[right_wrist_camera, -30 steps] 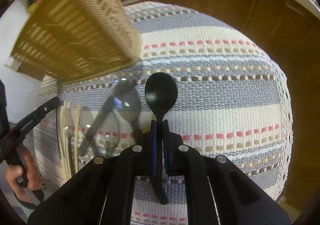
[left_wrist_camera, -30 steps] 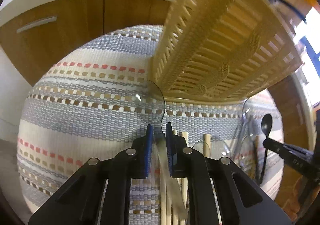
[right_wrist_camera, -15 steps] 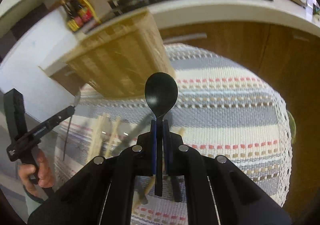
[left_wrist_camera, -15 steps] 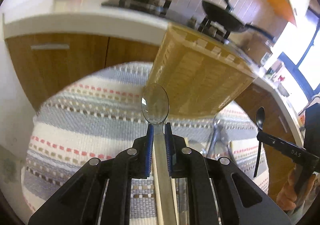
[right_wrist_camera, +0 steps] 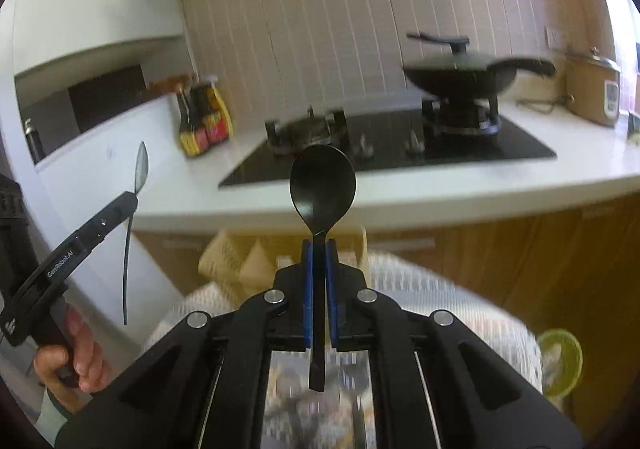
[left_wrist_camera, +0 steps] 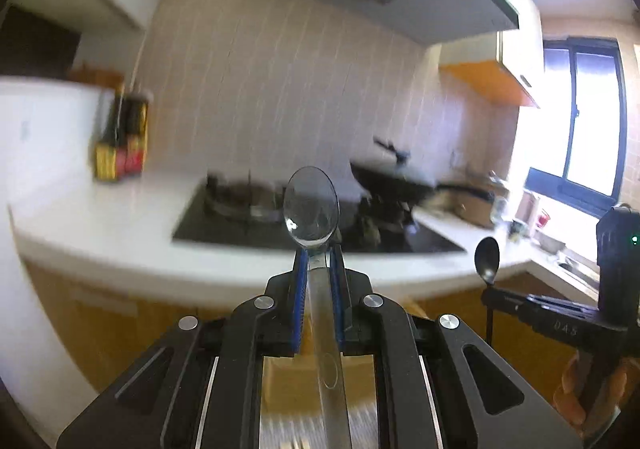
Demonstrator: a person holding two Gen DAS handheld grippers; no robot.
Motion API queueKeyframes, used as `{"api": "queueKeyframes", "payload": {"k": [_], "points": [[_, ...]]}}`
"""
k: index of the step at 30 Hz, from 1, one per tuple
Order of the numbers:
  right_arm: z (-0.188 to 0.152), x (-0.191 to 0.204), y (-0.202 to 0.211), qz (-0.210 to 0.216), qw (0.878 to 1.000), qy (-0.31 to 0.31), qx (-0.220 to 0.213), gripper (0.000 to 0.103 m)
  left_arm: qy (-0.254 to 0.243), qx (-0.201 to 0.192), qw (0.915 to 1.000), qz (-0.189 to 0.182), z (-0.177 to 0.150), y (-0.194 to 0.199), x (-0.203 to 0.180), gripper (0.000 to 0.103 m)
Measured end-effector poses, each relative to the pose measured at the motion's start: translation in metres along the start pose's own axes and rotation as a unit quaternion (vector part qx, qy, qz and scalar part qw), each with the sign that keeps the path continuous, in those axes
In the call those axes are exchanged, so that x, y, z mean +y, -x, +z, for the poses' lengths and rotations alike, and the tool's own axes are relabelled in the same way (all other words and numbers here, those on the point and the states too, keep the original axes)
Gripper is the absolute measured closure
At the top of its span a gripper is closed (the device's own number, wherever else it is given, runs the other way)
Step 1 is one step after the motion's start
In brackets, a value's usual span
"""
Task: Organize utensils
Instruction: 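Lower both spoons into the yellow holder and open both tools, then move both tools back down to the utensils on the cloth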
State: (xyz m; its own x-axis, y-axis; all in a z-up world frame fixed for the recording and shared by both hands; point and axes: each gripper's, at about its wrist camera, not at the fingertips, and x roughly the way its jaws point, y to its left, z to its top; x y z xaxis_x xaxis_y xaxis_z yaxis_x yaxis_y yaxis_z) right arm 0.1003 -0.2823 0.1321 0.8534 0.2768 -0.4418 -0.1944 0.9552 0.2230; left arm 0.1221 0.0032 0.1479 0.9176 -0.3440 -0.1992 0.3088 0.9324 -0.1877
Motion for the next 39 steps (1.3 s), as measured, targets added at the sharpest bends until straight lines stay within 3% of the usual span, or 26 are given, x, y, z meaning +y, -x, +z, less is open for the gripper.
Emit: {"api": "queueKeyframes", "payload": {"k": [3,8,19,21,23,26,29,32,34,36,39], "points": [[0.017,-0.006,-0.027,-0.01,1.0,-0.002,-0.017,0.098,-0.002,-0.022,0.9998,0.005,0.008,-0.028,-0.003,0.094],[0.027,-0.018,-0.063,-0.022,0.999,-0.013,-0.025,0.098,-0.017,-0.024,0.9992,0.025,0.001,-0.068,-0.007,0.094],[0.006,-0.014,-0.079,-0.046,0.998,0.012,-0.044,0.098,-0.024,-0.037,0.9965,0.071,-0.019,-0.089,0.003,0.092],[0.002,-0.013,-0.077,-0.041,0.998,0.012,-0.038,0.096,-0.023,-0.037,0.9965,0.071,-0.024,-0.087,0.003,0.084],[-0.003,-0.014,-0.072,-0.032,0.999,0.011,-0.03,0.088,-0.019,-0.036,0.9967,0.071,-0.027,-0.08,0.004,0.065],[-0.009,-0.016,-0.06,-0.026,0.999,0.003,-0.026,0.077,-0.008,-0.032,0.9974,0.065,-0.027,-0.069,0.008,0.058],[-0.017,-0.019,-0.041,-0.022,0.999,-0.006,-0.024,0.077,0.007,-0.02,0.9984,0.053,-0.026,-0.051,0.012,0.049],[-0.026,-0.016,-0.018,-0.021,1.0,0.0,-0.018,0.076,0.01,-0.006,0.999,0.042,-0.024,-0.027,0.011,0.045],[-0.032,-0.015,-0.005,-0.017,1.0,-0.001,-0.012,0.068,0.007,0.005,0.9994,0.035,-0.024,-0.015,0.008,0.042],[-0.039,-0.014,0.009,-0.019,1.0,-0.002,-0.01,0.049,0.006,0.014,0.9995,0.028,-0.024,-0.002,0.004,0.042],[-0.048,-0.012,0.023,-0.028,1.0,-0.001,0.004,0.049,0.007,0.037,0.9991,0.017,-0.026,0.013,0.0,0.041]]}}
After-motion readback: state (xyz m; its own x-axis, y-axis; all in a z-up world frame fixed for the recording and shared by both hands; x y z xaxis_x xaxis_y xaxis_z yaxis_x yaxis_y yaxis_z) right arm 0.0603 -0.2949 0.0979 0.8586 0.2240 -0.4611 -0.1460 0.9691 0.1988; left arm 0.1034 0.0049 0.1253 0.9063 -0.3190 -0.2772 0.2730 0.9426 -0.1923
